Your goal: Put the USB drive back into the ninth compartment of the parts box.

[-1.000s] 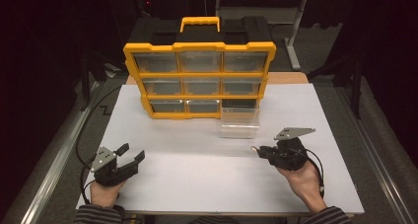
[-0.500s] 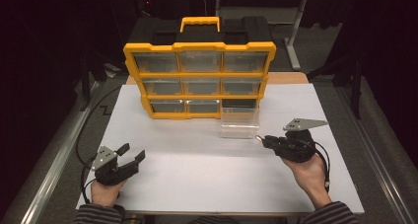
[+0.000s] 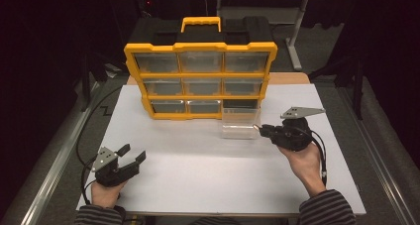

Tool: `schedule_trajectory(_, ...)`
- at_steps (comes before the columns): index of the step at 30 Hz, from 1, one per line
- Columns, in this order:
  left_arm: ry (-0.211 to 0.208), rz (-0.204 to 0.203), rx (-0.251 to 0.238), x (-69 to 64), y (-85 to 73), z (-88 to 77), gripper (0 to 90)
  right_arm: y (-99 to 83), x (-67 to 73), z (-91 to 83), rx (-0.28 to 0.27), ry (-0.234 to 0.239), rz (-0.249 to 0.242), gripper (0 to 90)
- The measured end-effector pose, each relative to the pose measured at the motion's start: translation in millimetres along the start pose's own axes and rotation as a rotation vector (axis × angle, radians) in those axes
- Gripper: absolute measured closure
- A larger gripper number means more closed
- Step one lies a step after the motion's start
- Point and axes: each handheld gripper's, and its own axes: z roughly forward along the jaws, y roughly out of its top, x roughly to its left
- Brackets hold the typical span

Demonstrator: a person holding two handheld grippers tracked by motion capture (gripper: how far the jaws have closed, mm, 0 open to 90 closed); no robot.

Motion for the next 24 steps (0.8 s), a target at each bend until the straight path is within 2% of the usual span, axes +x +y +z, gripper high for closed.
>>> schedule_trajectory(24, -0.006, 0.000, -0.002, -0.1, 0.1, -0.7, 32.8, 29.3, -8.6, 41.2, 0.032, -0.039, 0.011, 79.8)
